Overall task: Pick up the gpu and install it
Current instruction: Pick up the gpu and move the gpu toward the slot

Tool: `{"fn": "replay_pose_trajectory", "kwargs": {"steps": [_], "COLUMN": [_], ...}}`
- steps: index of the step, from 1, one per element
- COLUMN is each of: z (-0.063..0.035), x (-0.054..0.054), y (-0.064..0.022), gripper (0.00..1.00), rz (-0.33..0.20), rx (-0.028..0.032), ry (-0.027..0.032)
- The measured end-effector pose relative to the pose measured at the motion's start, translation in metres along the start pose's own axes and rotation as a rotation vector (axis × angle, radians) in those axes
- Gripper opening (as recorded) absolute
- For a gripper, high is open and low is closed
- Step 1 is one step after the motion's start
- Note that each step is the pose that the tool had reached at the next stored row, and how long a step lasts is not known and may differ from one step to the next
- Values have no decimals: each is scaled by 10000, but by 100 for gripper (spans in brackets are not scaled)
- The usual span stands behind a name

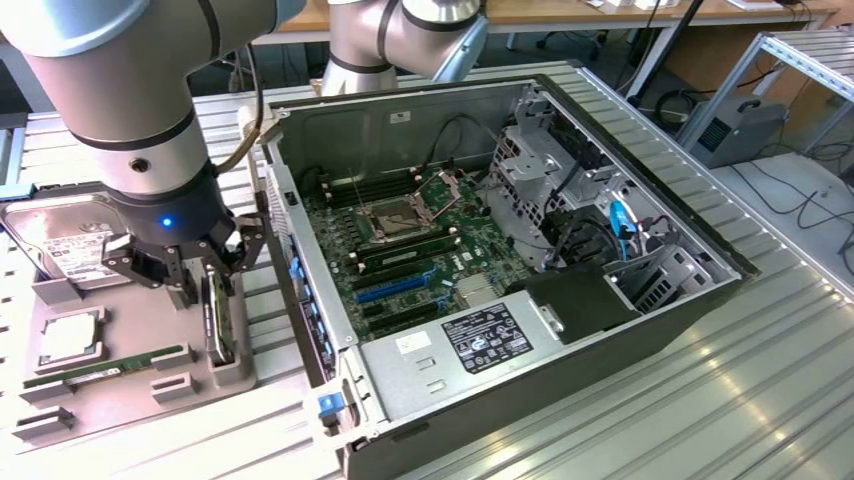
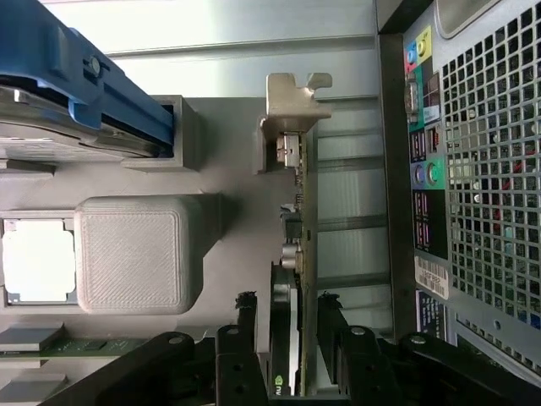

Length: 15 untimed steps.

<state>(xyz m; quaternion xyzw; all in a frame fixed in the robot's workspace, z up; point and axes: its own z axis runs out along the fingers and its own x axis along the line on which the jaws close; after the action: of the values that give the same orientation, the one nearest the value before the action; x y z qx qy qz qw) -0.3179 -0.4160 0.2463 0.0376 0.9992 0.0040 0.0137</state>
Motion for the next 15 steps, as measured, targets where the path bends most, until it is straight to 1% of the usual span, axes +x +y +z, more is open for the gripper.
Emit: {"fn": "replay_pose_trajectory", "kwargs": {"steps": [2, 15], "z": [0, 0], "x": [0, 0], "y": [0, 0], "gripper": [27, 27], "rz": [0, -1], "rx": [0, 6], "ry": [0, -2]}}
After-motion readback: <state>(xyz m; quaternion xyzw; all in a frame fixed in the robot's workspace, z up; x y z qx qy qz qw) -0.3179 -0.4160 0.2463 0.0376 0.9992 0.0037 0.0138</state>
